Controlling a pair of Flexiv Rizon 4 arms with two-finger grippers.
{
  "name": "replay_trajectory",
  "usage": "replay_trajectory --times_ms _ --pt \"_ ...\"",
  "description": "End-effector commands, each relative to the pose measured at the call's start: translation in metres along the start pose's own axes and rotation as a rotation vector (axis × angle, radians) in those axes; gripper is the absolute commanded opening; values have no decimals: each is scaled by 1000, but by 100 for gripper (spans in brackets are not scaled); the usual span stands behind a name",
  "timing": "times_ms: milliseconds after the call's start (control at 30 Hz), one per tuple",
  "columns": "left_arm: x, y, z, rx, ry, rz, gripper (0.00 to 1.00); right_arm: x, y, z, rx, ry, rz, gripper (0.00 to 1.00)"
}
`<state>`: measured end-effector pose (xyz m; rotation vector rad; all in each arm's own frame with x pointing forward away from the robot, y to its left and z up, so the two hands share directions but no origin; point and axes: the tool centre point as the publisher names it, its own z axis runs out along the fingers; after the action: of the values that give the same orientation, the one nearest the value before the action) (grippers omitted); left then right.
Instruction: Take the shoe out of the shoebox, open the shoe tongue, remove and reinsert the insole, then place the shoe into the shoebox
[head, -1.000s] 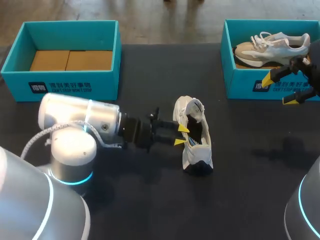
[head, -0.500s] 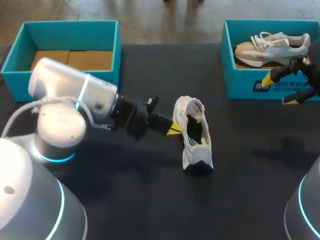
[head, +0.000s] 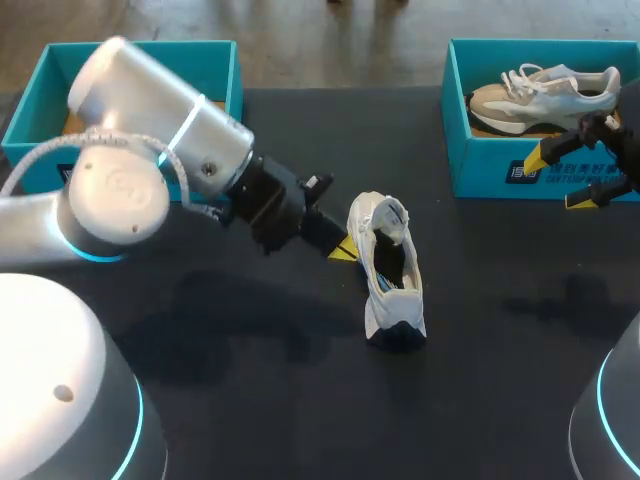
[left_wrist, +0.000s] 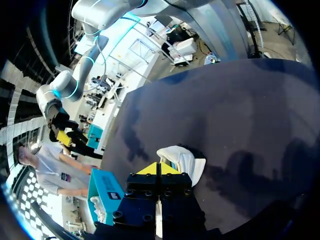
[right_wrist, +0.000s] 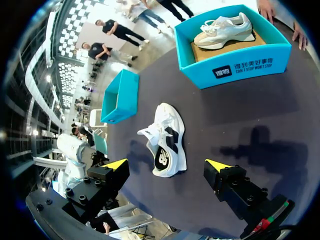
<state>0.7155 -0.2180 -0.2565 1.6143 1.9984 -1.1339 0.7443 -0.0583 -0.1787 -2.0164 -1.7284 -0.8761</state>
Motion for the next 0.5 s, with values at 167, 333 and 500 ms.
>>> replay_trajectory --times_ms 167,333,500 --pt "-14 -11 -14 28 400 56 0 1 0 0 -1 -4 2 100" --pt "-11 -14 -15 46 452 54 0 1 0 0 -1 -4 2 100" --pt "-8 -17 -17 40 573 129 0 1 0 0 -1 -4 2 100"
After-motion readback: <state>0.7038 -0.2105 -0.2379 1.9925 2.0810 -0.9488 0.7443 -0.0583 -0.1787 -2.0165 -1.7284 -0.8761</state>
